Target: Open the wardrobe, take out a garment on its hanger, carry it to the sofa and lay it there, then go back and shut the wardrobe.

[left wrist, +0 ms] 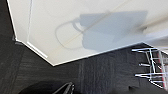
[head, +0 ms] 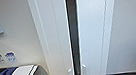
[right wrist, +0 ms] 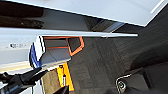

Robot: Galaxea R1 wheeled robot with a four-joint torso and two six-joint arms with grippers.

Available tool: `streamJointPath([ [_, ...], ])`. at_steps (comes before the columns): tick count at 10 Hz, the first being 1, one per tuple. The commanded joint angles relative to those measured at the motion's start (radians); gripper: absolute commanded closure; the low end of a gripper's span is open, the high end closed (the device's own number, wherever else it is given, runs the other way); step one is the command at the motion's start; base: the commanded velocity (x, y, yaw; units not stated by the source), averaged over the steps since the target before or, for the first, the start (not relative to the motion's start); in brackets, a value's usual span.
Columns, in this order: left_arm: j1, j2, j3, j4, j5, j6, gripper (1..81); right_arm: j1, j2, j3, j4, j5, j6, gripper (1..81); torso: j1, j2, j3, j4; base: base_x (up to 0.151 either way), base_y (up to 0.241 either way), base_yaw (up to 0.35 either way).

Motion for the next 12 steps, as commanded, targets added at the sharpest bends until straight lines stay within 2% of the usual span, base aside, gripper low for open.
streamJointPath([
  [1, -0.034, -0.020, -0.008, 0.082, 0.031, 0.010, 1.0, 0.068, 0.077, -0.122, -0.090, -0.030, -0.005, 1.0, 0.000, 0.000, 0.000, 0.000, 0.000, 0.000, 0.000],
  [3, 0.118, -0.031, -0.086, 0.191, 0.006, 0.010, 1.0, -0.023, 0.120, -0.260, -0.173, -0.033, -0.006, 1.0, 0.000, 0.000, 0.000, 0.000, 0.000, 0.000, 0.000],
  [4, 0.210, -0.025, -0.153, 0.238, -0.078, 0.012, 1.0, -0.081, 0.155, -0.346, -0.239, -0.035, -0.006, 1.0, 0.000, 0.000, 0.000, 0.000, 0.000, 0.000, 0.000],
  [8, 0.515, 0.062, -0.334, 0.389, -0.312, 0.018, 1.0, -0.316, 0.348, -0.729, -0.490, -0.045, -0.008, 1.0, 0.000, 0.000, 0.000, 0.000, 0.000, 0.000, 0.000],
  [10, 0.598, 0.142, -0.448, 0.459, -0.354, 0.018, 1.0, -0.409, 0.447, -0.898, -0.590, -0.031, -0.011, 1.0, 0.000, 0.000, 0.000, 0.000, 0.000, 0.000, 0.000],
  [11, 0.629, 0.199, -0.522, 0.484, -0.369, 0.020, 1.0, -0.456, 0.477, -0.935, -0.644, -0.028, -0.009, 1.0, -0.001, 0.000, 0.000, 0.000, 0.000, 0.000, 0.000],
  [12, 0.652, 0.263, -0.610, 0.508, -0.381, 0.021, 1.0, -0.501, 0.499, -0.952, -0.668, -0.015, -0.008, 1.0, -0.002, -0.001, 0.001, 0.000, 0.000, 0.000, 0.000],
])
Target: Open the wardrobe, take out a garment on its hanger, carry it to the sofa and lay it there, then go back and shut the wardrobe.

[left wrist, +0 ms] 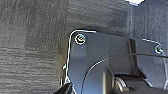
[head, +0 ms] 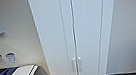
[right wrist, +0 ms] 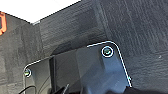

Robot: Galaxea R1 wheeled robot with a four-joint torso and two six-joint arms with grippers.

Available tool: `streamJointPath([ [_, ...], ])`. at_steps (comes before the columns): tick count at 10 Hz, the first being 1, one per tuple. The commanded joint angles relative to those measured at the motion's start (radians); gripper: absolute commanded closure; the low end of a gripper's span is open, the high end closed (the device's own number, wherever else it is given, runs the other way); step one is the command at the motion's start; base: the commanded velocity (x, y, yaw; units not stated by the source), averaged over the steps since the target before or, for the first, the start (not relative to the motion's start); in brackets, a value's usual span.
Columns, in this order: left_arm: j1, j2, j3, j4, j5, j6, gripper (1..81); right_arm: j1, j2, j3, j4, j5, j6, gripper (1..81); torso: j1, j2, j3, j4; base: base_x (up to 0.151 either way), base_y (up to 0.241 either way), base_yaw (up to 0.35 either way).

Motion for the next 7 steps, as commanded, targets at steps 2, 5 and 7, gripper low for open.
streamJointPath([
  [2, 0.059, 0.240, -0.323, 0.146, -0.071, 0.020, 1.0, -0.186, 0.175, -0.138, -0.236, 0.105, -0.003, 1.0, 0.000, 0.000, 0.000, 0.000, 0.000, 0.000, 0.000],
  [5, 0.062, 0.312, -0.409, 0.145, -0.052, 0.019, 1.0, -0.216, 0.229, -0.221, -0.246, 0.113, -0.003, 1.0, -0.001, -0.001, 0.001, 0.000, 0.000, 0.000, 0.000],
  [7, 0.067, 0.329, -0.409, 0.140, -0.052, 0.017, 1.0, -0.219, 0.244, -0.238, -0.244, 0.110, -0.002, 1.0, -0.002, -0.001, 0.002, 0.000, 0.000, 0.000, 0.000],
])
